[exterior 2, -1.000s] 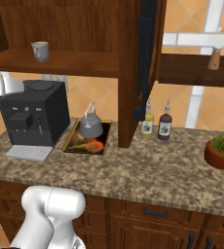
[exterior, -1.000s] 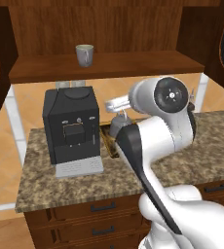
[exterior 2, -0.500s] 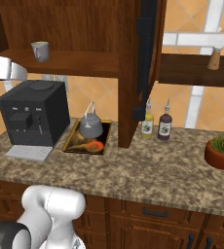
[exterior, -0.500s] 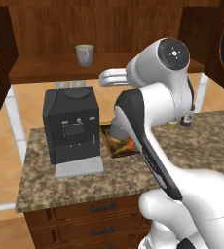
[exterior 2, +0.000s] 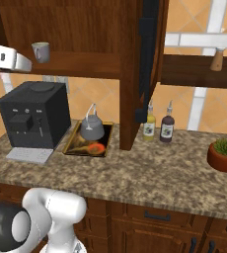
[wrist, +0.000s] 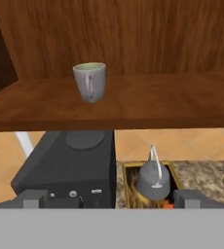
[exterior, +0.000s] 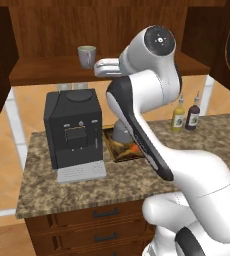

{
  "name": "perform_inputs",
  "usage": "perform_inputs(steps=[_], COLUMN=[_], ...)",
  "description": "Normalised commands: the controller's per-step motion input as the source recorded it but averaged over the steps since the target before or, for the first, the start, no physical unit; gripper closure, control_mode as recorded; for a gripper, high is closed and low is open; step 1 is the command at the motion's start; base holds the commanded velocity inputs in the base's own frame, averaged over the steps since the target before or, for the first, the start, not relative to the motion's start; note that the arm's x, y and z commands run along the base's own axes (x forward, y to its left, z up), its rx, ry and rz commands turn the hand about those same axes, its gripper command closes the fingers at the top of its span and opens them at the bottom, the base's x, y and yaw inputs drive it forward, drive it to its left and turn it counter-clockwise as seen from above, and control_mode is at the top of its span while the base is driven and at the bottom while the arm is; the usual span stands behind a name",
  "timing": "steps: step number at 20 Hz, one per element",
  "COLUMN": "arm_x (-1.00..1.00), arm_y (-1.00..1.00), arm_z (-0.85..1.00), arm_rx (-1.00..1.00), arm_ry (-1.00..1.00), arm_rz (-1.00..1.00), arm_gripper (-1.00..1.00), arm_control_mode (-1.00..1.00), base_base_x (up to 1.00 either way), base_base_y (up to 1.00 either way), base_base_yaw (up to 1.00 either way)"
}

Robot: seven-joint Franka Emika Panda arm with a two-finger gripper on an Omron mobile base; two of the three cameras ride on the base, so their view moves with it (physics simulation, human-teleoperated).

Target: Pick the kettle from the counter and place it on the tray. Then pick the mug from the cabinet and place it on the tray. Then close the cabinet doors.

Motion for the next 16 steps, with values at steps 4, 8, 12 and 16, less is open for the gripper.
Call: perform_inputs(steps=[4, 8, 12, 16], arm_x=[0.27, 0.36, 0.42, 0.47], arm_y=[0.00, 0.08, 0.08, 0.15], arm_z=[-0.01, 0.00, 0.00, 0.00], arm_rx=[-0.08, -0.04, 0.00, 0.00], arm_ry=[0.00, 0.00, 0.00, 0.00], arm_rz=[0.04, 0.02, 0.00, 0.00], arm_gripper=[-1.00, -1.00, -1.00, -1.00], arm_control_mode=[-1.00, -1.00, -1.00, -1.00], base_base_x=[0.00, 0.00, 0.00, 0.00], base_base_y=[0.00, 0.00, 0.00, 0.00], base_base_yaw=[0.00, 0.00, 0.00, 0.00])
